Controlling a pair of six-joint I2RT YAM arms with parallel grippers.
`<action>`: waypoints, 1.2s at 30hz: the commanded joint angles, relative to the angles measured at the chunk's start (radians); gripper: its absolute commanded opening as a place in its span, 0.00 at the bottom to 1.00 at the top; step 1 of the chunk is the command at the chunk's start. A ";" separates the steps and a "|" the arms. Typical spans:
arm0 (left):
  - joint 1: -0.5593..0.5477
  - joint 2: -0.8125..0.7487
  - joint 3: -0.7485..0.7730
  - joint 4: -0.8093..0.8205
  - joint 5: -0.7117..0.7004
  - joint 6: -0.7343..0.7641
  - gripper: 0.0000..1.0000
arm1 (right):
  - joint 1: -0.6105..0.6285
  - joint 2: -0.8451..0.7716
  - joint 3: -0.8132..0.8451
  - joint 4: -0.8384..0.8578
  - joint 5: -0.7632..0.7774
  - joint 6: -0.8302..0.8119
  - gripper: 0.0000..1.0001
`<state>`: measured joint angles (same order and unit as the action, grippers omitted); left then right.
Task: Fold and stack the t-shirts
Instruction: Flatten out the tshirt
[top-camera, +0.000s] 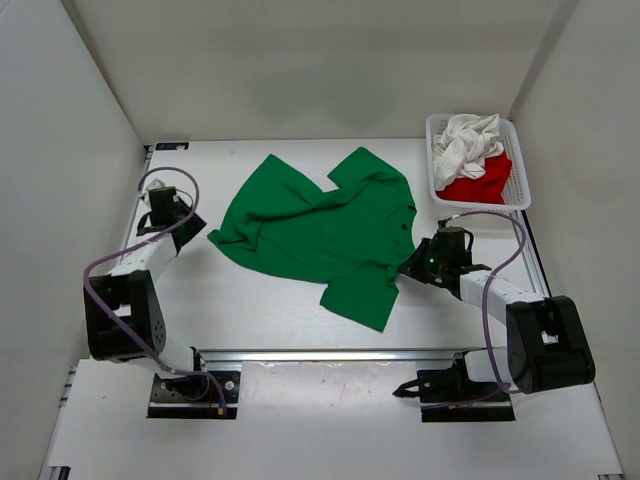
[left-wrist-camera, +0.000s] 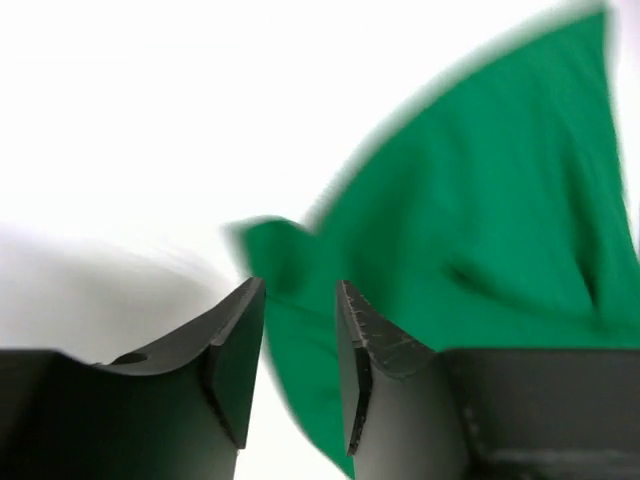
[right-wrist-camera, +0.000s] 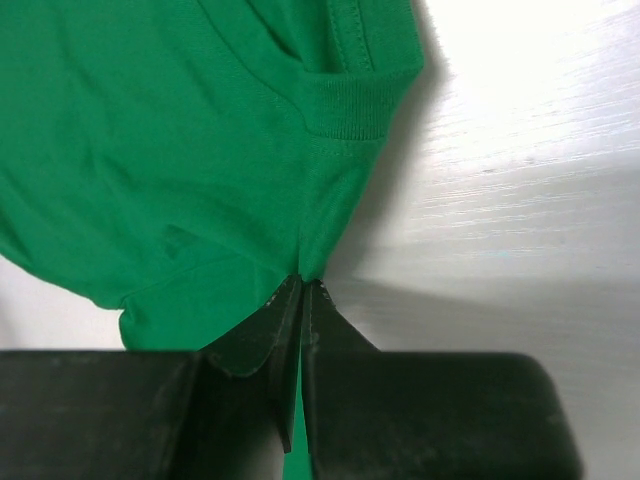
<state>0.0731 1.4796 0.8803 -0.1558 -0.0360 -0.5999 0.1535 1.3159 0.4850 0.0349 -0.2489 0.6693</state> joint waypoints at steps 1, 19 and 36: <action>0.074 0.057 -0.032 0.075 0.053 -0.052 0.43 | 0.015 -0.027 0.001 0.029 -0.010 -0.011 0.00; 0.034 0.275 0.030 0.087 0.065 -0.066 0.35 | 0.006 -0.037 -0.005 0.037 -0.010 -0.007 0.00; 0.045 0.139 -0.006 0.088 -0.002 -0.060 0.00 | -0.014 -0.050 0.009 -0.022 0.008 -0.008 0.00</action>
<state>0.1101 1.7191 0.8951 -0.0570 -0.0109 -0.6720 0.1539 1.2942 0.4816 0.0303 -0.2543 0.6659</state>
